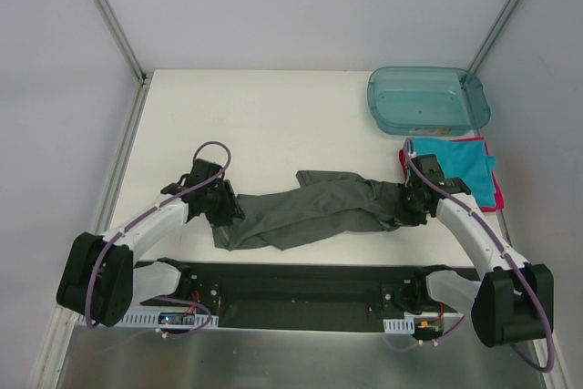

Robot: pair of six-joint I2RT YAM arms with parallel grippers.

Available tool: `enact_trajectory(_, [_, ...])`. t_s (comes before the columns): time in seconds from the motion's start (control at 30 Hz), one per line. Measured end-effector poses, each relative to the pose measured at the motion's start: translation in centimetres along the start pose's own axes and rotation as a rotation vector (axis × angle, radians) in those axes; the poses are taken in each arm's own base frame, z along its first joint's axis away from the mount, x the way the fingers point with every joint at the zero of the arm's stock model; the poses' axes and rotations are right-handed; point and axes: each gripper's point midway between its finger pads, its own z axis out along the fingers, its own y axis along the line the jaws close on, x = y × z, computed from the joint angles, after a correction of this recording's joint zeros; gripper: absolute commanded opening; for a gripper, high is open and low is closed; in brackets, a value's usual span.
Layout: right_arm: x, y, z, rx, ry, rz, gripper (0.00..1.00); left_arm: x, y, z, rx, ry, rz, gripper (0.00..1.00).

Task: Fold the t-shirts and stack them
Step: Flatten out the tshirt

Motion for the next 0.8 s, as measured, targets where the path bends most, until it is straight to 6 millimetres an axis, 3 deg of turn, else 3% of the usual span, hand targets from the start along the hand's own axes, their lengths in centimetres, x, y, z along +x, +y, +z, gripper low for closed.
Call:
enact_trajectory(0.1, [0.0,0.0,-0.1,0.001,-0.004,0.000,0.00,-0.2,-0.2,0.4,0.007,0.001,0.006,0.41])
enact_trajectory(0.2, [-0.1,0.0,-0.1,0.002,-0.006,0.000,0.00,-0.4,-0.8,0.4,0.037,-0.007,0.016,0.32])
enact_trajectory(0.33, [-0.1,-0.1,-0.1,0.004,-0.007,0.000,0.00,-0.5,-1.5,0.3,0.074,-0.002,0.027,0.17])
enact_trajectory(0.43, [-0.1,-0.1,-0.1,0.004,-0.007,0.000,0.00,-0.5,-1.8,0.2,0.090,-0.004,0.033,0.00])
enact_trajectory(0.8, [-0.3,0.0,-0.4,0.000,-0.020,-0.001,0.00,-1.7,-2.3,-1.9,0.122,-0.111,0.070,0.00])
